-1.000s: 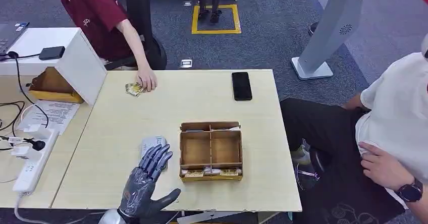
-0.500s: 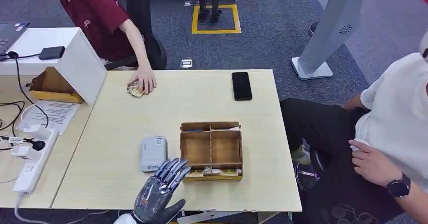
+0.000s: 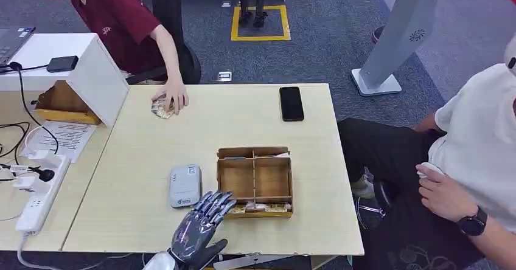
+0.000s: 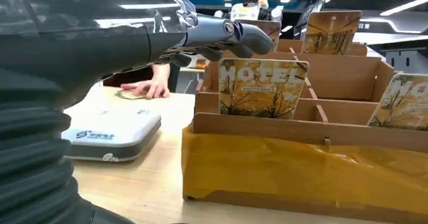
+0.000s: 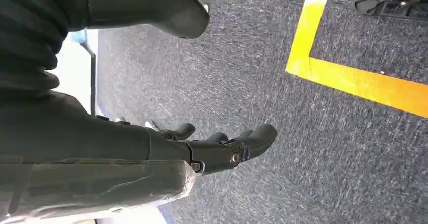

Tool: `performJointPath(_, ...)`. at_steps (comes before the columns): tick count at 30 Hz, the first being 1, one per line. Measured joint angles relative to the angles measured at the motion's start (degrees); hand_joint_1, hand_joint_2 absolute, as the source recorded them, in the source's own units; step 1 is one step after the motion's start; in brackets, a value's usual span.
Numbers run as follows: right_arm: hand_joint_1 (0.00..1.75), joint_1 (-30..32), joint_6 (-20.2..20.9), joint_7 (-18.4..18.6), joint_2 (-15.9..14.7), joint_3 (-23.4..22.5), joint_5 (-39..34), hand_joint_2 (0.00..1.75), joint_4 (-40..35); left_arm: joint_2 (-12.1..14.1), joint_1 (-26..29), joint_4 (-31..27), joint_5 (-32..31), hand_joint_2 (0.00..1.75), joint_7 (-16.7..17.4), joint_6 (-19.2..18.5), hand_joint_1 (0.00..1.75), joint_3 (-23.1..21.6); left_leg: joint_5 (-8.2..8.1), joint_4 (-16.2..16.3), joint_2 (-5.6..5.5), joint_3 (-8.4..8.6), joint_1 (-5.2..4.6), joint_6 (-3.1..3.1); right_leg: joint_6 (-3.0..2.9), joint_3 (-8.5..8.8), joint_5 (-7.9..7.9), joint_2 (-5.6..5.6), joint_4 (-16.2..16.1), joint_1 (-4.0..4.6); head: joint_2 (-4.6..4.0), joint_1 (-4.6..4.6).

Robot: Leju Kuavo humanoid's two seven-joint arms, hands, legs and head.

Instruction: Pass the card to the sensor for recognition and then transmit it.

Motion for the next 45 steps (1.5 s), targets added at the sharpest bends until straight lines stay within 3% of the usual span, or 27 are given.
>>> performJointPath(18, 0.0, 0.1, 0.0, -0.2, 0.0, -1.1, 1.5, 1.75, 0.0, -3.3, -0.9, 0.9, 6.1, 1.75, -3.6, 0.5, 0.0, 1.5, 0.0, 0.0, 0.0, 0.0, -0.01, 0.0, 0.0, 0.0, 0.0, 0.0, 0.0, -0.01, 0.0, 0.02)
performJointPath(45, 0.0, 0.1, -0.1, -0.4, 0.0, -1.5, 2.3, 1.75, 0.0, -4.2, -0.9, 0.9, 9.4, 1.75, -5.2, -0.5, 0.03, 2.8, 0.0, 0.0, 0.0, 0.01, -0.01, 0.0, 0.0, 0.0, 0.0, 0.01, 0.0, -0.02, 0.0, 0.0)
